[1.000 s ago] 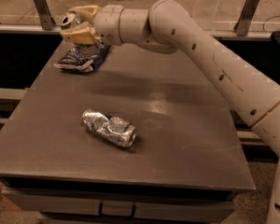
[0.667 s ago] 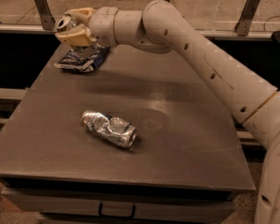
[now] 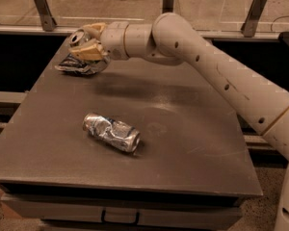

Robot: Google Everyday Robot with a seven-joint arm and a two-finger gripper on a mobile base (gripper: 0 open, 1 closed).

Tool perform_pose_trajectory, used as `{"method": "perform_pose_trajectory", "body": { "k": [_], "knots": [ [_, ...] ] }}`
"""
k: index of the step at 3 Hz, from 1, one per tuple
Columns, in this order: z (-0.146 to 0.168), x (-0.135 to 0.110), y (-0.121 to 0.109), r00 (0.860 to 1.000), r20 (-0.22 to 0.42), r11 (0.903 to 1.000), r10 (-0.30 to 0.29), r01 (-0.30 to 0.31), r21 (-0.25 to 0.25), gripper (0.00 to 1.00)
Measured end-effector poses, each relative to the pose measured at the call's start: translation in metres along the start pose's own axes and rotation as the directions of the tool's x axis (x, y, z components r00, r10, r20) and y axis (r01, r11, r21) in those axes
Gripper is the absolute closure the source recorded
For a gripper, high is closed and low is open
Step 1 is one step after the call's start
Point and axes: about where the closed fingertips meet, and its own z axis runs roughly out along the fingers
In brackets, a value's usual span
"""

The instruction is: Move 7up can near blue chip bag

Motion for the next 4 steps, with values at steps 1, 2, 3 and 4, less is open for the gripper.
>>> {"method": "perform_pose_trajectory", "body": {
  "k": [1, 2, 3, 4],
  "knots": [
    [-0.006, 0.017, 0.004, 0.998, 0.017, 0.998, 0.057, -0.058, 0.026, 0.82],
    [-0.011, 0.027, 0.004, 0.994, 0.049, 0.9929, 0.103, -0.105, 0.055, 0.59],
    [-0.011, 0.033, 0.003, 0.988, 0.076, 0.9877, 0.131, -0.137, 0.076, 0.35],
    [-0.014, 0.038, 0.0, 0.986, 0.087, 0.9834, 0.144, -0.153, 0.098, 0.13]
  ]
}}
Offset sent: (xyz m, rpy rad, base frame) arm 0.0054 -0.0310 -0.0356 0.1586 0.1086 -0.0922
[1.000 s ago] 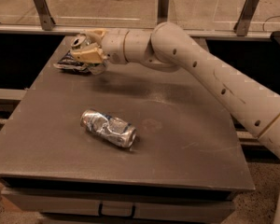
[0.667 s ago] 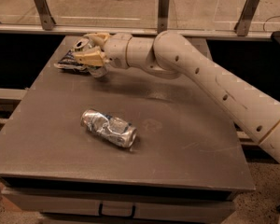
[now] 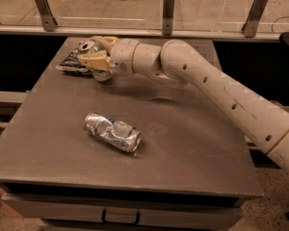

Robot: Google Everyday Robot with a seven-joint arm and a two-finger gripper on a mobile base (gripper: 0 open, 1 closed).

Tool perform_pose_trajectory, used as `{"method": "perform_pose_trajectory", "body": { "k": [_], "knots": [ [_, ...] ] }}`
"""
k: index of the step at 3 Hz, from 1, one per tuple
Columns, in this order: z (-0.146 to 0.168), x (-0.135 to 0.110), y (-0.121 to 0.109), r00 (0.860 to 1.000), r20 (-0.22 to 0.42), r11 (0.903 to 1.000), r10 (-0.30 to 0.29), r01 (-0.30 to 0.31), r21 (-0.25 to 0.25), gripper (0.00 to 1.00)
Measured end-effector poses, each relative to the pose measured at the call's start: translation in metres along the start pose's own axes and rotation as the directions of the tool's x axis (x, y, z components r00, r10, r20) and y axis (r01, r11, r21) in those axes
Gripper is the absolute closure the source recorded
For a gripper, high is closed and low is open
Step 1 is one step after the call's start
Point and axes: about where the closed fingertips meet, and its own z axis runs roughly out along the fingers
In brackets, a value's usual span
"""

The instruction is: Move 7up can near blue chip bag

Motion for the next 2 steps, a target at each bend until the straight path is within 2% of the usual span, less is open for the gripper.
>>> {"method": "perform_pose_trajectory", "body": {
  "k": [1, 2],
  "knots": [
    [-0.0049, 0.0044, -0.0015, 1.0, 0.001, 0.9998, 0.01, -0.01, 0.015, 0.0],
    [-0.0104, 0.0083, -0.0009, 1.0, -0.005, 0.9995, 0.018, -0.018, 0.027, 0.0]
  ]
}}
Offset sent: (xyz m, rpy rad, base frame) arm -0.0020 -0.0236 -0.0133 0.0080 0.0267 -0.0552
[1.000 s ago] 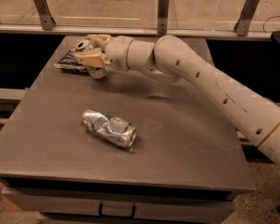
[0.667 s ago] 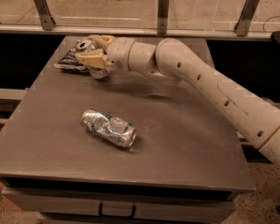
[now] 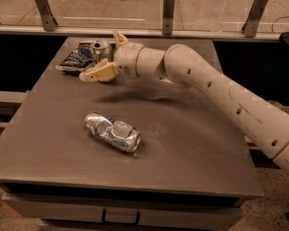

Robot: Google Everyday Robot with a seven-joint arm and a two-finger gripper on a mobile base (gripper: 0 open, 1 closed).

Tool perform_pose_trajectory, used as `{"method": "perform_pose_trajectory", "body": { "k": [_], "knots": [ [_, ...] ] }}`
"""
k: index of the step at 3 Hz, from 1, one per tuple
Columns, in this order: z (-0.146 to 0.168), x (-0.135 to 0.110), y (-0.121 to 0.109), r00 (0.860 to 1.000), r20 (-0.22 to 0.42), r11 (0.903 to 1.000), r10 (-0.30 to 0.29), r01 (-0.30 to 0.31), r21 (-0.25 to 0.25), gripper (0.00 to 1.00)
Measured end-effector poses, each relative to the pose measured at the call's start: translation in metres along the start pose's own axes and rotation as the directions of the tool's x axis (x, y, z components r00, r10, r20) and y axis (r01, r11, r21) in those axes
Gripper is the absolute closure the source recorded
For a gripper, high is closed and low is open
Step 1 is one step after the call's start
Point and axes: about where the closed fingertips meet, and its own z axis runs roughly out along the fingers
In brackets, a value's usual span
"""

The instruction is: Move 7up can near blue chip bag

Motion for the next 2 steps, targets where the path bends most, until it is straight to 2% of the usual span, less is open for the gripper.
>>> {"method": "perform_pose_trajectory", "body": {
  "k": [1, 2],
  "knots": [
    [-0.02, 0.001, -0.005, 1.0, -0.029, 0.9996, -0.012, 0.013, 0.024, 0.0],
    [-0.081, -0.013, -0.041, 0.995, -0.071, 0.9927, -0.07, 0.076, 0.093, 0.0]
  ]
}}
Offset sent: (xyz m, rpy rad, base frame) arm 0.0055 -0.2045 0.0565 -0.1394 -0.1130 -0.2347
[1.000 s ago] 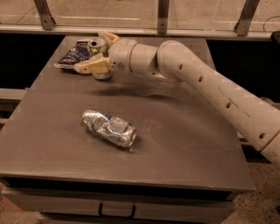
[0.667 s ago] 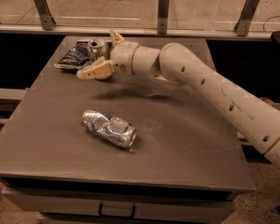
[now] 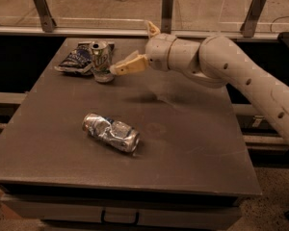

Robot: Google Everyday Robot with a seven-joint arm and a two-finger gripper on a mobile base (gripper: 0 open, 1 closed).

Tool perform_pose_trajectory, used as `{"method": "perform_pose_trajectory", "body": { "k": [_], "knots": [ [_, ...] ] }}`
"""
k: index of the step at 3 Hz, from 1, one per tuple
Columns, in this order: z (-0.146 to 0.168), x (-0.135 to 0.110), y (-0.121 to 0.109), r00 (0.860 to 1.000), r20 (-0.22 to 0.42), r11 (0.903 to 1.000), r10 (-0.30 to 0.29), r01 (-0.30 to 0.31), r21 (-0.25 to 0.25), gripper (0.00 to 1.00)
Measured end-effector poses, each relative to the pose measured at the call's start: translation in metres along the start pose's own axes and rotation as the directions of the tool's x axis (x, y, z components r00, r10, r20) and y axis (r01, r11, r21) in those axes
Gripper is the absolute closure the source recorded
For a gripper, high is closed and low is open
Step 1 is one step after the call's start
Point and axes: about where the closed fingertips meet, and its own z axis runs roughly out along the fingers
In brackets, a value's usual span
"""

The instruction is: Move 7up can near blue chip bag

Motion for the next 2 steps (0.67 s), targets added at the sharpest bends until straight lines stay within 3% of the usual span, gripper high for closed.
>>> {"method": "perform_pose_trajectory", "body": {
  "k": [1, 2],
  "knots": [
    [-0.082, -0.025, -0.059, 0.994, -0.036, 0.9882, -0.108, 0.111, 0.106, 0.0],
    [-0.147, -0.055, -0.103, 0.978, -0.05, 0.9563, -0.202, 0.208, 0.205, 0.0]
  ]
}}
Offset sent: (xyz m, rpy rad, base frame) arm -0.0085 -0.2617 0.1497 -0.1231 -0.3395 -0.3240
